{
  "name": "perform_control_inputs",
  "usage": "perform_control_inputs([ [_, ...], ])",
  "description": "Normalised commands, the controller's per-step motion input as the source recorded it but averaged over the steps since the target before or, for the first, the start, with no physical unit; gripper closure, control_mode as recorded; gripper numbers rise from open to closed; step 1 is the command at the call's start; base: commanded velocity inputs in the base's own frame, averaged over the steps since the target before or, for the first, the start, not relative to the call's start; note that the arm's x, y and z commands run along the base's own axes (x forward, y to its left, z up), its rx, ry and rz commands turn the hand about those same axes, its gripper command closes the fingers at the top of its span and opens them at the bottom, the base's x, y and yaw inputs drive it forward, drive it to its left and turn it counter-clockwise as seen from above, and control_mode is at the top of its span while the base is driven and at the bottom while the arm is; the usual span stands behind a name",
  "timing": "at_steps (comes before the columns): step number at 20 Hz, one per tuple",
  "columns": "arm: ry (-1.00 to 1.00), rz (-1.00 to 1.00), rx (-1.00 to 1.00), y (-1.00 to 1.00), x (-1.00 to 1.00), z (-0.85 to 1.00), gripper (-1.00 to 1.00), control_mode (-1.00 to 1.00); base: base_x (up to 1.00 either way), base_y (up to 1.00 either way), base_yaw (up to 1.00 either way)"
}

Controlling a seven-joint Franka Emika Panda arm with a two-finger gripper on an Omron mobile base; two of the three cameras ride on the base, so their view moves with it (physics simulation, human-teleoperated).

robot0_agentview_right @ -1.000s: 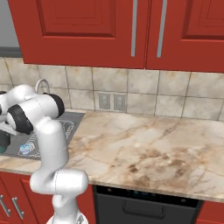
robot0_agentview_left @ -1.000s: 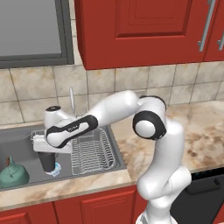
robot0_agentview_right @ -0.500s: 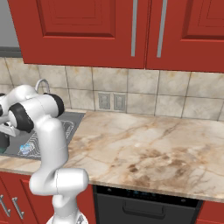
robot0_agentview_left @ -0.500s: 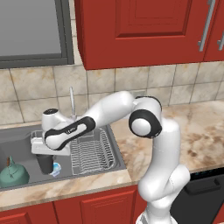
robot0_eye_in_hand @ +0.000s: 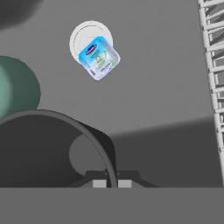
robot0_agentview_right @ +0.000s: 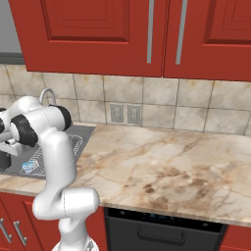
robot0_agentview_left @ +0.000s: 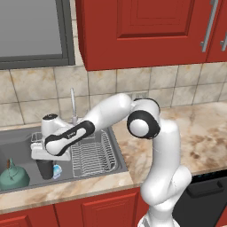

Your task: Pick the kettle and glass cup and place them in the sink. Then turn on the water.

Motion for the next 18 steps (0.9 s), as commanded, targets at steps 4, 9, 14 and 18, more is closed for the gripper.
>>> perform_control_inputs([
  [4, 0.0, 0.0, 0.0, 0.0, 0.05, -0.14, 1.0, -1.0, 0.0, 0.0, 0.0],
  [9, 0.0, 0.0, 0.0, 0.0, 0.12, -0.1, 1.0, -1.0, 0.0, 0.0, 0.0],
  [14, 0.0, 0.0, 0.0, 0.0, 0.14, -0.12, 1.0, -1.0, 0.0, 0.0, 0.0],
  [18, 0.0, 0.0, 0.0, 0.0, 0.14, -0.14, 1.0, -1.0, 0.0, 0.0, 0.0],
])
